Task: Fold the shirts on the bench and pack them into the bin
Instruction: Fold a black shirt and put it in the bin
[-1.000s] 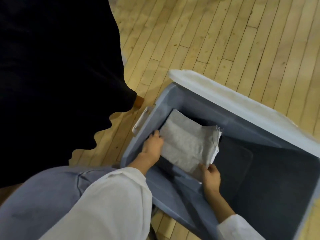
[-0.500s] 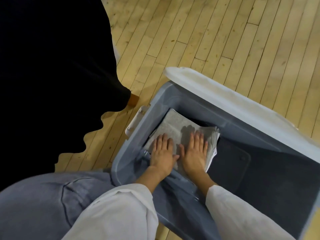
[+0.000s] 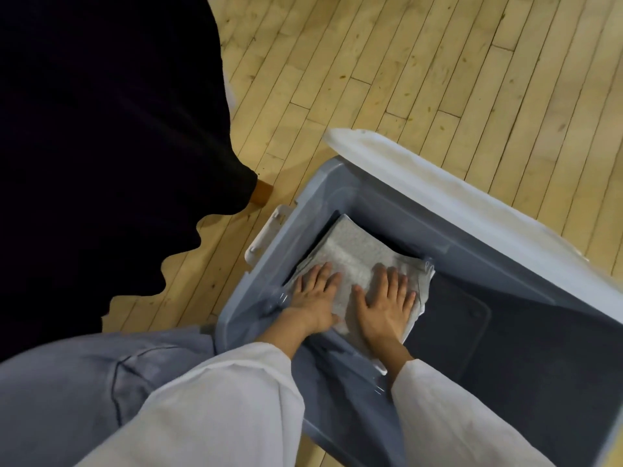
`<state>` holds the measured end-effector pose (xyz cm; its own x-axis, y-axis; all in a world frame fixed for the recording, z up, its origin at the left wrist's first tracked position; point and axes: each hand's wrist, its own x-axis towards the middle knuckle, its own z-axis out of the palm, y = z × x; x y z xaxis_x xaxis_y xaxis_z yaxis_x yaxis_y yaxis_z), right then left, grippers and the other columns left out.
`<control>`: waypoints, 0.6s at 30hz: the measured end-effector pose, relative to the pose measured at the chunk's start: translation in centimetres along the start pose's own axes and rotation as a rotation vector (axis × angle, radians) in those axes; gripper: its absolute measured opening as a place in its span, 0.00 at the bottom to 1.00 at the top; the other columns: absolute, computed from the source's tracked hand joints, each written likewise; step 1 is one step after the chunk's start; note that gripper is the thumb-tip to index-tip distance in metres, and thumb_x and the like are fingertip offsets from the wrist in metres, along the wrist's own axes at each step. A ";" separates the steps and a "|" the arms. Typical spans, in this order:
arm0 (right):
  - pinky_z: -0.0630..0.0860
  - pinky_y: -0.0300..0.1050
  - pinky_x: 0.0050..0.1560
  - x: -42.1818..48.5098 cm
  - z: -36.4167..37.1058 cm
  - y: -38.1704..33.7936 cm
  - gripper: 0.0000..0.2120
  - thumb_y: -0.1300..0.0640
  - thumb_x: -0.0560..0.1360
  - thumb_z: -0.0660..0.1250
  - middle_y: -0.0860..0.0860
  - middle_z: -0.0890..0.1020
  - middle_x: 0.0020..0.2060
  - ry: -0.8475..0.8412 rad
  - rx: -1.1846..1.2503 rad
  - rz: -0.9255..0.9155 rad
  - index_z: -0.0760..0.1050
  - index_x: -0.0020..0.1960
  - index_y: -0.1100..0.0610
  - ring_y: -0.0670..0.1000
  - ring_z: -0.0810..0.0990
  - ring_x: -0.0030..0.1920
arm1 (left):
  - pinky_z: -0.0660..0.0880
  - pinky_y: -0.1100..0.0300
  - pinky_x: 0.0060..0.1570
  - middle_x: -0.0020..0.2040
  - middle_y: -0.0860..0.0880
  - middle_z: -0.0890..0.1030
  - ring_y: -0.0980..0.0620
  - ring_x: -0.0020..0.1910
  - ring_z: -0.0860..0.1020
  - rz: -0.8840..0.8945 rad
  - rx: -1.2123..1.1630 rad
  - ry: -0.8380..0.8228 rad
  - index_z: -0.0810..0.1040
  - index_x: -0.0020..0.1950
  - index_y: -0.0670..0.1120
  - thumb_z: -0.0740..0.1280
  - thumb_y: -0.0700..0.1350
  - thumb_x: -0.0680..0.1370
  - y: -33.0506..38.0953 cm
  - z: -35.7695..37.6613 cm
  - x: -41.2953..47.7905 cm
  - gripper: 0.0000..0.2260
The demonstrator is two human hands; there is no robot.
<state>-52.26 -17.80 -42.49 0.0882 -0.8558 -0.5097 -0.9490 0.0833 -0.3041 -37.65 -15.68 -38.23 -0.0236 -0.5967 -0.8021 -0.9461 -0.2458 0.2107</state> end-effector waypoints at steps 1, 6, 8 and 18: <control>0.34 0.52 0.74 0.2 -0.6 -0.4 0.34 0.37 0.78 0.50 0.52 0.49 0.78 -0.033 0.001 0.028 0.48 0.78 0.53 0.53 0.42 0.77 | 0.43 0.46 0.75 0.78 0.48 0.37 0.46 0.76 0.38 -0.001 -0.059 -0.019 0.41 0.78 0.49 0.62 0.54 0.78 0.0 -0.7 -0.1 0.37; 0.60 0.56 0.69 -1.8 -6.2 -6.7 0.23 0.50 0.78 0.59 0.59 0.65 0.71 0.094 0.243 0.168 0.66 0.69 0.60 0.60 0.62 0.71 | 0.71 0.51 0.61 0.64 0.43 0.73 0.43 0.62 0.73 -0.246 -0.868 0.148 0.67 0.70 0.44 0.62 0.48 0.79 1.9 -7.5 -2.9 0.20; 0.65 0.53 0.61 -3.6 -9.3 -10.4 0.15 0.54 0.77 0.63 0.58 0.69 0.65 0.185 0.424 0.115 0.71 0.60 0.61 0.60 0.68 0.64 | 0.73 0.56 0.47 0.47 0.46 0.78 0.48 0.45 0.76 -0.238 -1.065 0.270 0.75 0.58 0.44 0.60 0.43 0.80 2.1 -10.9 -5.1 0.09; 0.70 0.43 0.44 -15.6 -18.8 -30.2 0.02 0.58 0.79 0.59 0.49 0.71 0.51 0.079 0.723 -0.490 0.70 0.50 0.54 0.48 0.74 0.45 | 0.75 0.58 0.52 0.50 0.48 0.81 0.52 0.50 0.79 -0.118 -1.297 0.969 0.79 0.55 0.44 0.62 0.41 0.79 -6.4 -20.4 -25.2 0.08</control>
<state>-30.66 -16.56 -10.27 0.3893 -0.9106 -0.1388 -0.3826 -0.0228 -0.9236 -24.38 -14.68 -7.94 0.7018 -0.6372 -0.3185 -0.0232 -0.4673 0.8838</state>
